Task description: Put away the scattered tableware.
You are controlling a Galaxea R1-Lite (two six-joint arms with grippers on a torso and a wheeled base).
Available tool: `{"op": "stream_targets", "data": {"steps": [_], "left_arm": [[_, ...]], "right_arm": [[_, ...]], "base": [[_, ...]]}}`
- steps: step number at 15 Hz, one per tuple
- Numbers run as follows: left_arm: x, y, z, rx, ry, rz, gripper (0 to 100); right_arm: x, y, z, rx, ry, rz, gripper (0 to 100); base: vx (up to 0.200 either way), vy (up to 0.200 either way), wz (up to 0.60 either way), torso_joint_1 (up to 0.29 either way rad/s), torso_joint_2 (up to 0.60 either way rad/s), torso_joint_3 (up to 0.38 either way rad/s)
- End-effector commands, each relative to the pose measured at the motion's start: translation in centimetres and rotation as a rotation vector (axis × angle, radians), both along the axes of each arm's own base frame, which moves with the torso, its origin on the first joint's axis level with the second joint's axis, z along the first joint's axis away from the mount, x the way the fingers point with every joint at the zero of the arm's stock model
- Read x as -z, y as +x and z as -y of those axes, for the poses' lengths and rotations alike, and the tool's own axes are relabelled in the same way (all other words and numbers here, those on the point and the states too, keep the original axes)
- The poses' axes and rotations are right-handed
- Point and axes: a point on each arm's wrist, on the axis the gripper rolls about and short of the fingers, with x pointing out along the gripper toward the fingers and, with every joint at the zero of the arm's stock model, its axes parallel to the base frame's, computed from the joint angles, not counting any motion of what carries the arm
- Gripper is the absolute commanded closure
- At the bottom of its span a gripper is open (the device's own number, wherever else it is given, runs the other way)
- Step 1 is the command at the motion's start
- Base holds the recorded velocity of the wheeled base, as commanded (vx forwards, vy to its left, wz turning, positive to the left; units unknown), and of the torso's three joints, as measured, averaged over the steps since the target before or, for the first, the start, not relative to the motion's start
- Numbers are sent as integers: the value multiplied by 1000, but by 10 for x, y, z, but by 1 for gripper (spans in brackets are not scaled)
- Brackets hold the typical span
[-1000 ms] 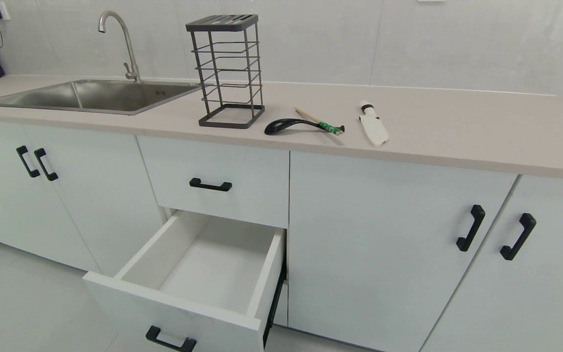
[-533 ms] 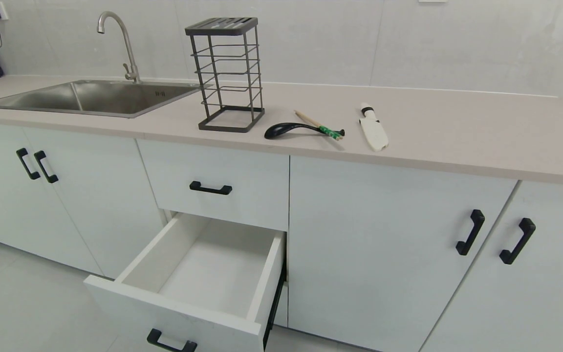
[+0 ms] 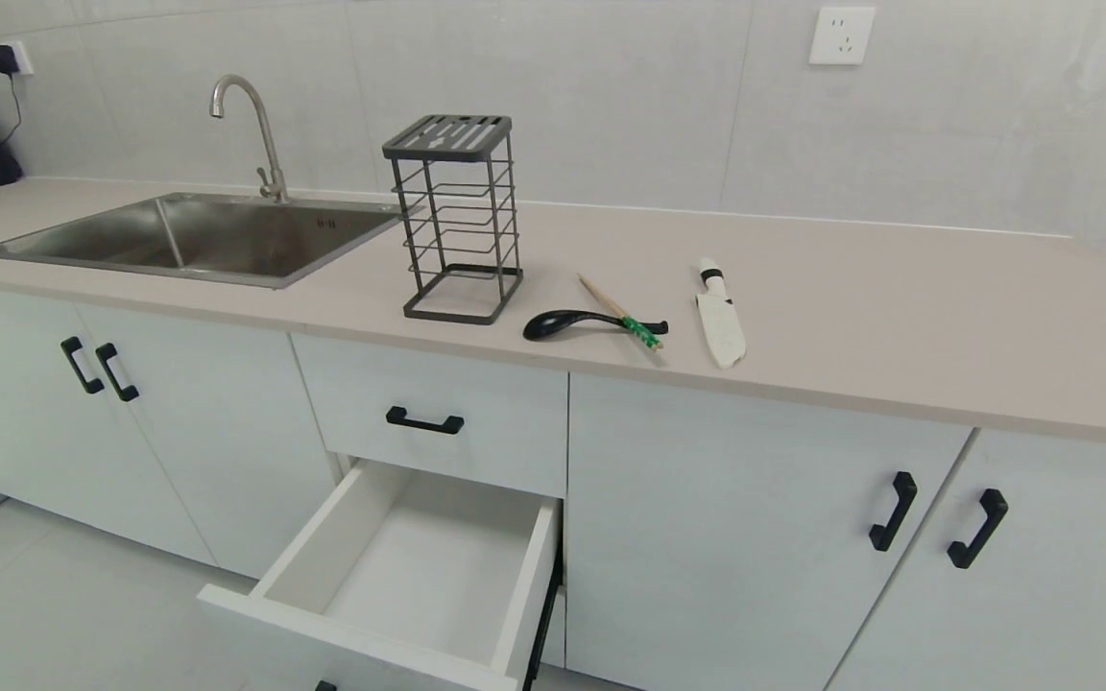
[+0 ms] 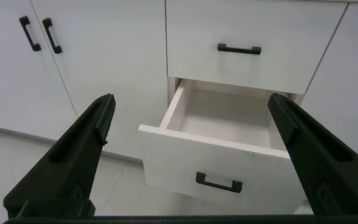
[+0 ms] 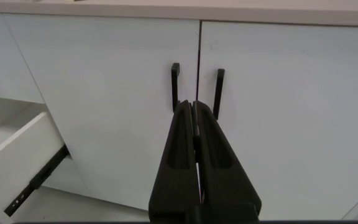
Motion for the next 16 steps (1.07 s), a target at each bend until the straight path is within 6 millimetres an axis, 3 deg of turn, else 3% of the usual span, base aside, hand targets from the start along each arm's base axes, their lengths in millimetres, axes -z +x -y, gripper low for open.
{"op": "stream_targets", "data": {"steps": [1,6,10,12,14,16], "left_arm": [[0,0,0,0,0,-2,0],[0,0,0,0,0,-2,0],[0,0,0,0,0,-2,0],[0,0,0,0,0,-2,0],[0,0,0,0,0,-2,0],[0,0,0,0,0,-2,0]], "right_arm": [[0,0,0,2,-1,-1,100],[0,0,0,-1,1,-1,100],[0,0,0,-1,-1,-1,100],[0,0,0,-1,-1,-1,100],[0,0,0,-1,1,-1,100],[0,0,0,-1,-1,-1,100]], "base": [[0,0,0,144,-456,-320],[0,0,0,141,-404,-274],[0,0,0,17,-46,-32],[0,0,600,5,-7,2],[0,0,0,0,0,0],[0,200,0,10,-2,0]]}}
